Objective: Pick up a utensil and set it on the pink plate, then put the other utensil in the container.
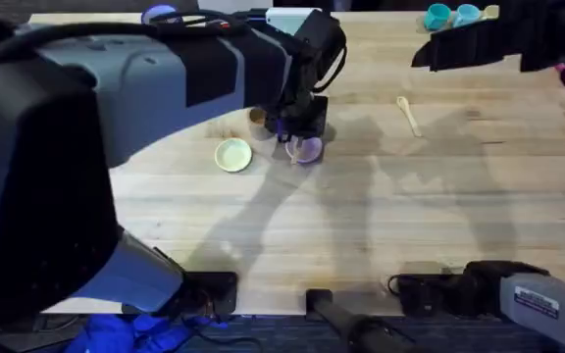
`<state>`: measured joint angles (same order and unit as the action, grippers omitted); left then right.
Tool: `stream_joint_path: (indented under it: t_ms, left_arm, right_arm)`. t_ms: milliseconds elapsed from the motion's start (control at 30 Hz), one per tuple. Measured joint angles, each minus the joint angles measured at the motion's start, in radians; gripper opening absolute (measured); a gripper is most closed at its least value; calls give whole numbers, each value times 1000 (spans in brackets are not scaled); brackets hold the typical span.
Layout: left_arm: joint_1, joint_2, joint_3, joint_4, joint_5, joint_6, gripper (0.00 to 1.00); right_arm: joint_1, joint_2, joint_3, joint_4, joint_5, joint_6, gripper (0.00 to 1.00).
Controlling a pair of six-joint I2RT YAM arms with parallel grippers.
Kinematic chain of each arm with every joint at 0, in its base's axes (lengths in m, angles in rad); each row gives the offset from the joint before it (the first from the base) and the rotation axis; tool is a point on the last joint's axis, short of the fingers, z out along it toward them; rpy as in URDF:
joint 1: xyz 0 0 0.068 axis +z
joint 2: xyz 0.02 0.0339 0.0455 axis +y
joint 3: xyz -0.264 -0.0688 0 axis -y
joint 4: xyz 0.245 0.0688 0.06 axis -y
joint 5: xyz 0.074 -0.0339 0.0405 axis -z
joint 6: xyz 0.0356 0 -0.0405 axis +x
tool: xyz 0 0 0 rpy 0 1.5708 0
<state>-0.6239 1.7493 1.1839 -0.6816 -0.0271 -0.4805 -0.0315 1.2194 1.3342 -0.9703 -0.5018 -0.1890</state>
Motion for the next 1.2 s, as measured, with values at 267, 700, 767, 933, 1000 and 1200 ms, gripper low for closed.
stream_joint_path:
  t_ms: [267, 700, 767, 933, 1000, 1200]
  left_arm:
    - [0, 0, 0, -11, 0, 0, 39]
    - [0, 25, 1, 13, 0, 0, 40]
    - [0, 25, 1, 14, 0, 0, 40]
    - [0, 25, 1, 15, 0, -3, 91]
    - [0, 25, 1, 16, 0, -3, 117]
    - [0, 25, 1, 16, 0, -4, 149]
  right_arm:
    - [0, 0, 0, 0, 0, 0, 996]
    - [0, 0, 0, 0, 0, 0, 997]
    - [0, 0, 0, 0, 0, 0, 997]
    - [0, 0, 0, 0, 0, 0, 997]
    - [0, 0, 0, 0, 0, 0, 997]
    - [0, 0, 0, 0, 0, 0, 997]
